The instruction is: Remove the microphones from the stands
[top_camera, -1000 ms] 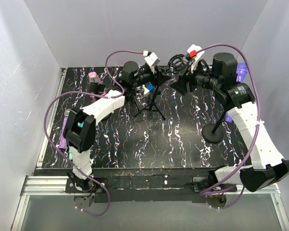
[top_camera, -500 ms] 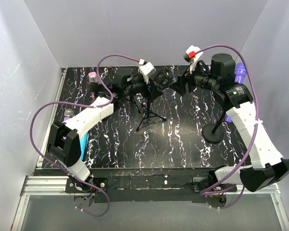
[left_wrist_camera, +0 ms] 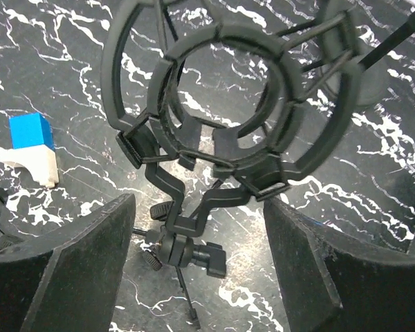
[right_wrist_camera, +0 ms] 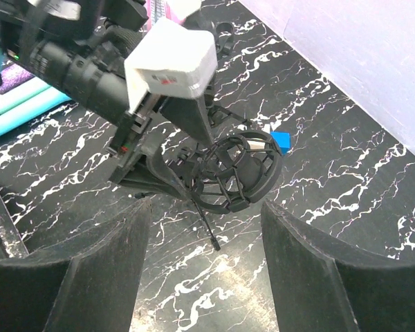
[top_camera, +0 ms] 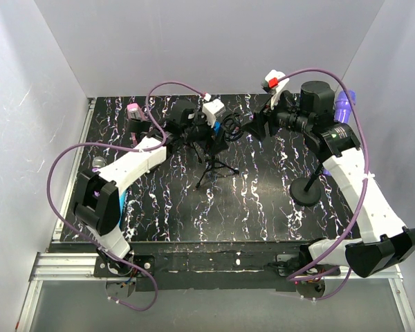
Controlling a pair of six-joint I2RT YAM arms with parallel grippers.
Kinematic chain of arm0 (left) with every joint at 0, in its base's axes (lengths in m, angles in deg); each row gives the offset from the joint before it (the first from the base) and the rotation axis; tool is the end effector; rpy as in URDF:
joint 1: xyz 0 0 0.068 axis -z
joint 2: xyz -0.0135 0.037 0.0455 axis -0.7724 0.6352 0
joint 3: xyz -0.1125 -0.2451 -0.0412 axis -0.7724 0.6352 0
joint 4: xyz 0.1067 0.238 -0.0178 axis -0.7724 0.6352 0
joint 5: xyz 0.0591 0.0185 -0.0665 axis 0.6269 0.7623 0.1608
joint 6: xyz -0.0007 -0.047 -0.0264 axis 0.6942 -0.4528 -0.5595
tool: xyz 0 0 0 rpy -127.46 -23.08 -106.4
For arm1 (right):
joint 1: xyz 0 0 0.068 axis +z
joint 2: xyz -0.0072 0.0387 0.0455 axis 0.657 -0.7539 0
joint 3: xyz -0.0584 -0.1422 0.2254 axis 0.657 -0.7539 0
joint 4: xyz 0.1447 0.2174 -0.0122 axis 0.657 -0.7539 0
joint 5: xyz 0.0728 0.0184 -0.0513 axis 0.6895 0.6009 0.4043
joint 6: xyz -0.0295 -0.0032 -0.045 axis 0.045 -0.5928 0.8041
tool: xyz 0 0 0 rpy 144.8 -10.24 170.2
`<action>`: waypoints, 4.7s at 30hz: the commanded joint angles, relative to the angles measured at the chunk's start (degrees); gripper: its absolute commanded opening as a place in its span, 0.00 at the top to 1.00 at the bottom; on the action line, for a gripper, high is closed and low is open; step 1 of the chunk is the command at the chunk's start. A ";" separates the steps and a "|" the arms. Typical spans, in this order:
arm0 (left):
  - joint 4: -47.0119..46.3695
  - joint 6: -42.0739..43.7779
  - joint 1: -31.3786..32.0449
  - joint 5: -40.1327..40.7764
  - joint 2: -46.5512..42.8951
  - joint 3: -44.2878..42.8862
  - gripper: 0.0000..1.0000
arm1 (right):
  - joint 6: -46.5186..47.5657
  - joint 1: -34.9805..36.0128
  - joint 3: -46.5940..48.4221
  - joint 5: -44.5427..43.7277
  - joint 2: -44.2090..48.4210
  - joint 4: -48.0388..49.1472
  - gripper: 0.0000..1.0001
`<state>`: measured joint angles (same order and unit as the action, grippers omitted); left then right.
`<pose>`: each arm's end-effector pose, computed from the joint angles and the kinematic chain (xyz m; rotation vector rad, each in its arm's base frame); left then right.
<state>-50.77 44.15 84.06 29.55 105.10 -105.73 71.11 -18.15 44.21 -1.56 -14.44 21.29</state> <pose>0.3185 -0.2294 0.3090 0.9547 1.8918 -0.7731 0.2424 0.1199 0.4531 -0.8444 1.6385 0.5771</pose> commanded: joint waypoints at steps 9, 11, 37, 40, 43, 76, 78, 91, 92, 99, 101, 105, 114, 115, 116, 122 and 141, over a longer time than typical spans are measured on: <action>5.68 8.01 0.08 -0.98 5.31 -2.54 0.47 | -0.57 0.29 0.54 -0.18 0.63 2.94 0.29; 5.94 8.80 0.08 -0.72 5.57 -2.54 0.53 | -0.57 0.37 -0.08 -0.18 0.98 3.03 0.29; -28.60 -1.66 0.43 -9.07 16.10 -7.09 1.00 | 7.34 0.29 6.86 -5.98 1.16 -5.85 0.29; -30.70 -1.83 0.43 -8.19 20.85 -10.88 1.00 | 7.78 0.37 7.74 -5.71 1.25 -7.43 0.29; -30.01 -2.80 0.43 -7.32 24.72 -15.18 1.00 | 7.96 0.20 7.92 -5.80 1.69 -8.05 0.29; -1.98 0.38 0.52 1.29 -4.27 -11.24 0.02 | -0.56 -10.68 22.24 -31.46 6.17 -24.12 0.25; -0.13 -2.08 0.52 1.13 -4.10 -11.85 0.02 | -3.10 -15.51 22.77 -32.60 6.70 -27.46 0.25; 1.64 -7.81 0.43 -0.99 -4.97 -10.10 0.02 | -9.09 -28.63 13.81 -28.83 6.70 -29.15 0.25; 1.55 -7.46 0.52 -0.72 -5.15 -9.92 0.02 | -9.27 -28.80 13.46 -28.48 6.18 -28.71 0.25; 2.08 -6.13 0.52 1.20 -4.88 -10.98 0.02 | -10.32 -28.89 12.75 -27.33 3.27 -28.00 0.28; 1.64 -6.93 0.52 2.53 -5.06 -10.45 0.02 | -10.32 -28.98 12.31 -25.06 3.18 -28.09 0.30; 3.04 -5.44 0.52 2.80 -4.36 -11.32 0.02 | -10.41 -28.98 11.79 -22.59 3.53 -29.75 0.35; 7.34 -2.89 0.52 8.50 -0.85 -15.63 0.02 | -10.41 -28.98 10.55 -10.74 5.65 -30.73 0.67; 7.52 -2.71 0.52 8.94 -0.67 -15.98 0.02 | -10.41 -28.89 11.08 -8.81 5.30 -30.55 0.71; 7.52 -2.62 0.52 9.38 -0.67 -16.25 0.02 | -10.41 -28.81 11.78 -7.40 5.12 -30.29 0.75; 6.73 -1.57 0.52 9.82 -0.58 -16.34 0.02 | -16.29 -28.81 16.00 -1.94 2.92 -28.71 0.92; 1.72 0.80 0.52 4.73 -2.77 -15.02 0.02 | -32.38 -2.80 31.02 -34.63 -8.06 -30.81 0.92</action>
<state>-48.39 43.27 84.50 34.89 104.81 -119.65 46.28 -23.64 67.79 -26.59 -21.17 -11.74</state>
